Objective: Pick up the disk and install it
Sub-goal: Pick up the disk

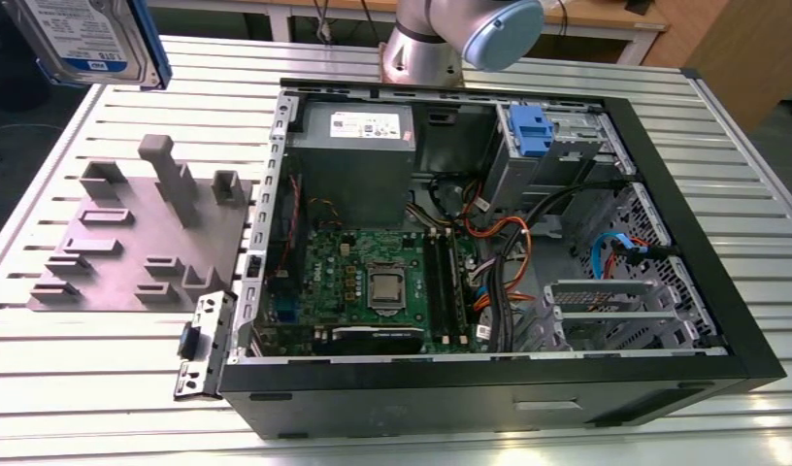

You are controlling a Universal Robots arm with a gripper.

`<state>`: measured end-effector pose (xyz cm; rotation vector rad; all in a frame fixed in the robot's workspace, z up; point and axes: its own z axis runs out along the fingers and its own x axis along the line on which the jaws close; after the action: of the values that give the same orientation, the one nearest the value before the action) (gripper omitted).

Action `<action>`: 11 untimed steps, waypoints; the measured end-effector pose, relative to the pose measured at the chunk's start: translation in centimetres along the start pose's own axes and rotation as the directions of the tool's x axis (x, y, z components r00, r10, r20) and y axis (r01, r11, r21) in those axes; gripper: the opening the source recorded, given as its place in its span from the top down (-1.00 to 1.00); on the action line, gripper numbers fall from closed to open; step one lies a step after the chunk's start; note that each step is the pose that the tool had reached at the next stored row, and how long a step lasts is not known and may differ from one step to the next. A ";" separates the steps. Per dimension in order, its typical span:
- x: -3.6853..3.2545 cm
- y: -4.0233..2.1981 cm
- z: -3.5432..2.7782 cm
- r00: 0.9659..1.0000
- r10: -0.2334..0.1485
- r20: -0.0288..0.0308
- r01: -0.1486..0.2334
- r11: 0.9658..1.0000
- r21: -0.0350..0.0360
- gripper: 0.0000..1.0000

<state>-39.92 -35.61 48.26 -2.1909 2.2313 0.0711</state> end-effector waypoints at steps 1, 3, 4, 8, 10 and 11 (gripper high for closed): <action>0.00 0.00 0.00 1.000 0.000 0.000 0.000 1.000 0.000 0.26; 0.00 0.00 0.00 1.000 0.000 0.000 0.000 1.000 0.000 0.26; 0.00 -0.06 0.00 1.000 0.000 0.000 0.000 1.000 0.000 0.26; 0.00 -0.13 0.00 1.000 0.000 0.000 0.000 1.000 0.000 0.26; 0.00 -0.25 -0.01 1.000 0.000 0.000 0.000 1.000 0.000 0.26; 0.00 -0.34 -0.01 1.000 0.000 0.000 0.000 1.000 0.000 0.26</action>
<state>-39.59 -35.62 48.26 -2.1911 2.2312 0.0711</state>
